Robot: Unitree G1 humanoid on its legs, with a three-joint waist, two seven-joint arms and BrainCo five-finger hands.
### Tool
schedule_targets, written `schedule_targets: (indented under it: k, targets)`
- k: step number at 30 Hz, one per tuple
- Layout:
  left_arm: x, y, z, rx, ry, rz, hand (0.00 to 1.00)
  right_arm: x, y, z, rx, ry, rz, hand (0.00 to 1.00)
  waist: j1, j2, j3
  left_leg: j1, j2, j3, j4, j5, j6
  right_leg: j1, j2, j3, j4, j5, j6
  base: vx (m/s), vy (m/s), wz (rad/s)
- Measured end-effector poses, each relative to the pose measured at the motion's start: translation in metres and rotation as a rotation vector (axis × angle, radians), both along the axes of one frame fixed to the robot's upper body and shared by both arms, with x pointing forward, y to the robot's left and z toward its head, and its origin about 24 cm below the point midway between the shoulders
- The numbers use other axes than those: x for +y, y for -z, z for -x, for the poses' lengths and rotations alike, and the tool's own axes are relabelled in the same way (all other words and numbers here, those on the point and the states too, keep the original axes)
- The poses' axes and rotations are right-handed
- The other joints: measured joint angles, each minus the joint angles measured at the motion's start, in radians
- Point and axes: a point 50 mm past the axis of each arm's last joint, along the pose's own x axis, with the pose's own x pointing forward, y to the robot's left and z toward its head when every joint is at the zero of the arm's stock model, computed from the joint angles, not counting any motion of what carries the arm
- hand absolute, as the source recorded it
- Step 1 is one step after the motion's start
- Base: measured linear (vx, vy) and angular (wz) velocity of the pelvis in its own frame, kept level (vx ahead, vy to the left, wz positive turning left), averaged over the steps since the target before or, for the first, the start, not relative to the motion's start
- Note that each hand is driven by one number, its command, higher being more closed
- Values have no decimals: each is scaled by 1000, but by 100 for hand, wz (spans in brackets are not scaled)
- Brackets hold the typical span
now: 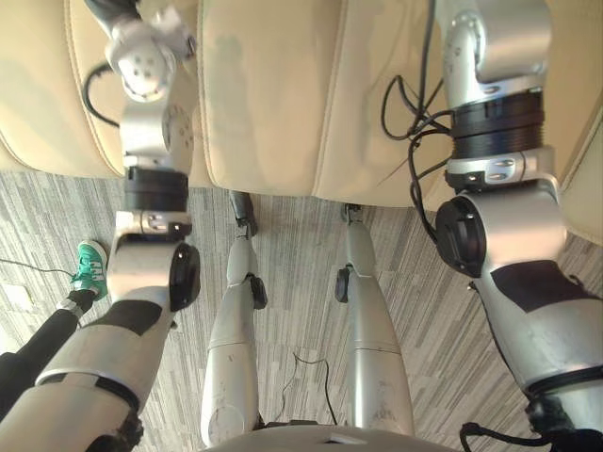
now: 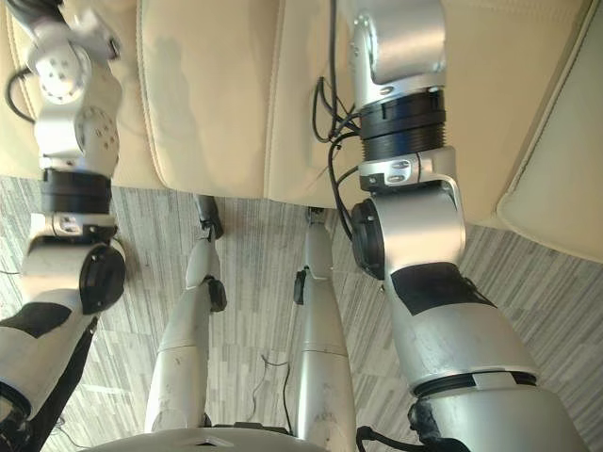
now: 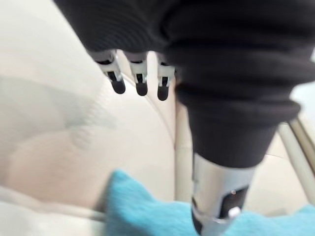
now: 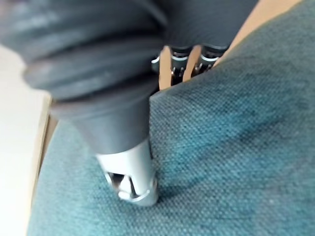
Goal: Pick up cushions and gather them together orderly.
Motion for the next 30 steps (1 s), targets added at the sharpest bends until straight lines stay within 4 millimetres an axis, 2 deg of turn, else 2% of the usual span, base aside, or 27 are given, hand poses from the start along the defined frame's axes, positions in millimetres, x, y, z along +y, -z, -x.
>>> schedule_targets:
  k: [1,4,7,8,11,14,18,20,23,24,25,26,28,29,30]
  targets:
    - [2,14,-1,28,0,7,0,-3,9,-2,4,-15,-7,0,0,-1,1,-1,1,0,0,1,1,-8,1,0,14,-7,-3,0,0,0]
    - [6,26,-1,44,1,17,0,-5,18,-6,32,-22,0,0,0,-9,5,-1,1,7,0,2,3,-20,6,4,29,-12,-2,-5,0,-4]
    - [10,24,4,5,13,21,0,-8,30,-5,32,-41,10,0,-1,-27,16,4,4,21,0,3,4,-22,8,17,28,-10,4,-3,2,-13]
    - [15,19,9,-33,13,28,0,-8,33,-2,22,-51,14,0,-3,-43,25,18,5,36,0,3,4,-19,11,33,29,0,-3,14,-7,-25]
    - [29,19,16,-68,-16,23,0,-18,47,-3,41,-54,3,0,-11,-50,29,61,11,47,0,3,4,18,19,40,28,7,-3,12,-9,-17]
    - [47,27,27,-97,-41,37,0,-32,61,4,32,-40,-11,0,-16,-55,32,123,21,55,0,-5,2,79,29,41,23,1,-6,-7,-9,-13]
    - [81,46,46,-102,-128,13,0,-57,86,16,27,17,46,0,-15,-56,33,192,29,58,22,-33,13,162,36,42,11,-17,-2,-8,-7,-5]
    - [94,64,54,-67,-159,6,0,-71,107,20,66,47,41,0,-11,-56,33,230,33,56,21,-37,13,201,38,37,11,-21,-1,0,0,0]
    - [108,102,72,20,-190,-26,0,-98,151,34,156,128,30,0,-7,-56,32,303,34,46,12,-44,15,277,38,23,13,-39,0,41,2,6]
    - [111,114,80,39,-196,-29,0,-106,169,41,196,155,30,0,-7,-55,32,328,33,39,7,-46,15,304,37,15,14,-47,0,48,17,14]
    - [113,135,92,74,-201,-20,0,-116,195,48,274,178,30,0,-7,-55,32,372,33,29,2,-49,13,349,38,5,20,-60,0,49,17,14]
    - [114,143,96,92,-200,-11,0,-118,205,51,301,181,26,0,-7,-55,31,388,33,27,2,-53,11,364,40,3,23,-63,0,49,19,9]
    - [113,190,111,226,-193,35,0,-118,244,59,418,173,20,0,-4,-55,23,469,32,31,5,-84,19,443,39,2,27,-94,-2,53,31,-2]
    - [109,226,123,341,-169,64,0,-116,274,66,511,149,15,0,-1,-56,-18,500,30,33,7,-97,19,475,39,3,26,-106,-3,61,32,-5]
    - [107,238,127,385,-157,74,0,-115,285,69,549,140,7,0,1,-56,-33,514,30,33,7,-103,21,488,39,2,26,-110,-2,104,36,-7]
